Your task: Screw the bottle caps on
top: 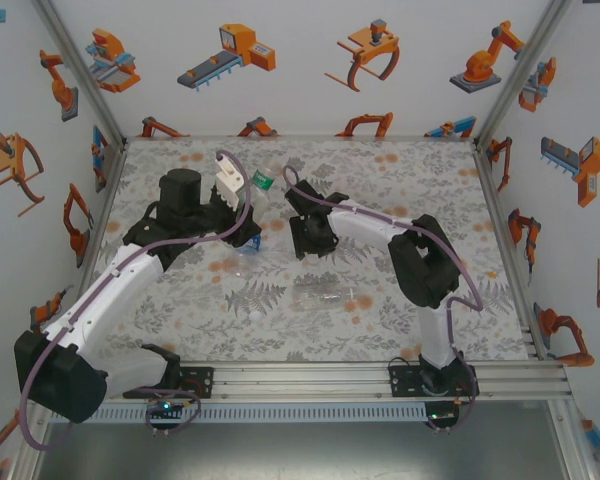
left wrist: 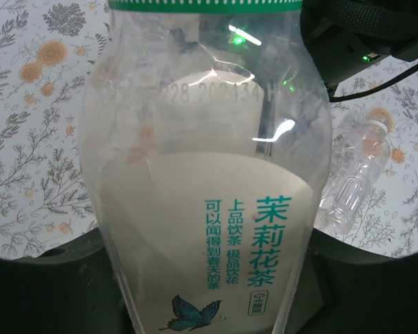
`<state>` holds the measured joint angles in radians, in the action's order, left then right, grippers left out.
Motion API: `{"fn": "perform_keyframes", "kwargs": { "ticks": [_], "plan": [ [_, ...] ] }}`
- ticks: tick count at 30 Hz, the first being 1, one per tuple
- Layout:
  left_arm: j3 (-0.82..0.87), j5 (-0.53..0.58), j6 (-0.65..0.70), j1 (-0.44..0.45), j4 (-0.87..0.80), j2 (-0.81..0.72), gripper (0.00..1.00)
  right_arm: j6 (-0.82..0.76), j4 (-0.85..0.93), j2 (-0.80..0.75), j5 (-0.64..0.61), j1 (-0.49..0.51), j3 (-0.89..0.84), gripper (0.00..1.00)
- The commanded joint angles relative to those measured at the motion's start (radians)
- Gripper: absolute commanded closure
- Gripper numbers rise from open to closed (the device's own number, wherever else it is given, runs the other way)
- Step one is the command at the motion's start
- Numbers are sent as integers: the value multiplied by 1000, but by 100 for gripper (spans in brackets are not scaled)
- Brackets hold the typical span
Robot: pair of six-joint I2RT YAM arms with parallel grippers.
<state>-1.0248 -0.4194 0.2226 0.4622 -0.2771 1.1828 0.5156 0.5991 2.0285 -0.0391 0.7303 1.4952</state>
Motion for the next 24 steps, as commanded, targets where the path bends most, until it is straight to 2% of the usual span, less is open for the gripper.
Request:
{"fn": "perform_keyframes", "kwargs": {
  "ticks": [1, 24],
  "plan": [
    [-17, -21, -9, -4, 14, 2, 100, 3, 33, -42, -22, 7, 22, 48],
    [-17, -21, -8, -4, 13, 1, 100, 0, 41, -57, -27, 7, 31, 47]
  ]
}}
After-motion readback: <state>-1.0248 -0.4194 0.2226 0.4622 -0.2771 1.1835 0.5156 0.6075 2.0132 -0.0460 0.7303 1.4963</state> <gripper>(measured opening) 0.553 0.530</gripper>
